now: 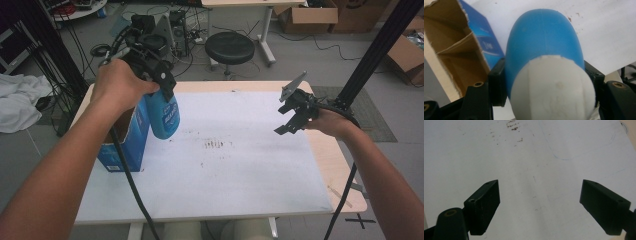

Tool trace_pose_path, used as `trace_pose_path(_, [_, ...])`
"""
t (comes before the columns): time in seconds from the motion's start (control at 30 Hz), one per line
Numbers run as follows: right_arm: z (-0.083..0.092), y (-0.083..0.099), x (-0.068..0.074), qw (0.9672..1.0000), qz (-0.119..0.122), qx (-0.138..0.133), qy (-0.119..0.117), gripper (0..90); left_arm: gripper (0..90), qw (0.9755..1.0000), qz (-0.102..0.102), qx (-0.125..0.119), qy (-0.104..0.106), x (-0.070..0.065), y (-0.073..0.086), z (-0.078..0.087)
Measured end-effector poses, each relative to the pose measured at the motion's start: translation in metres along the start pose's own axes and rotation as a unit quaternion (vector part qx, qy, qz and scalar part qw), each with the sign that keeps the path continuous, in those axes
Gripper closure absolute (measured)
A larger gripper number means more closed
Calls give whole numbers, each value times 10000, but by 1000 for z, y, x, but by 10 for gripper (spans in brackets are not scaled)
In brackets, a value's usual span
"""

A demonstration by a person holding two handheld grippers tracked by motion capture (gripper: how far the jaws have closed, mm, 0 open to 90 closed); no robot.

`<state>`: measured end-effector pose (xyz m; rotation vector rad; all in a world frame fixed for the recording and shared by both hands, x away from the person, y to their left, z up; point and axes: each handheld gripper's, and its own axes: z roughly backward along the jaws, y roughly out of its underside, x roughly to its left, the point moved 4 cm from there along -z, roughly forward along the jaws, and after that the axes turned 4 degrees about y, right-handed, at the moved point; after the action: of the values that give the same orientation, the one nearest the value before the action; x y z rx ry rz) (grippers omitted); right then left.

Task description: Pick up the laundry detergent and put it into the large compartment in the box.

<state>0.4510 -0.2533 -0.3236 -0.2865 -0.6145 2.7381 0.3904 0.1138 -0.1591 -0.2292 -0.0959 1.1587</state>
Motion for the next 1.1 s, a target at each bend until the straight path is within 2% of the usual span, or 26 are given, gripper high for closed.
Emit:
trace_pose_path(0.1, [0, 0, 0, 10000, 16, -15, -6, 162, 381, 9997, 249, 22, -74, 10, 1, 6])
trace_pose_path(0.2, [-1, 1, 0, 10000, 22, -22, -7, 161, 381, 9985, 522, -95, -133, 20, 3, 12])
trace_pose_path(0.4, [0, 0, -2, 10000, 36, -50, -5, 161, 381, 9960, 865, -99, -202, 43, 11, 19])
trace_pose_path(0.57, [-1, 1, -2, 10000, 51, -40, -20, 160, 381, 9930, 1148, -120, -253, 60, 17, 25])
trace_pose_path(0.77, [-1, 2, -3, 10000, 33, -39, -1, 161, 382, 9890, 1419, -155, -384, 78, 23, 31])
trace_pose_path(1.1, [-1, 3, -4, 10000, 10, -13, -1, 161, 382, 9839, 1670, -262, -574, 102, 31, 33])
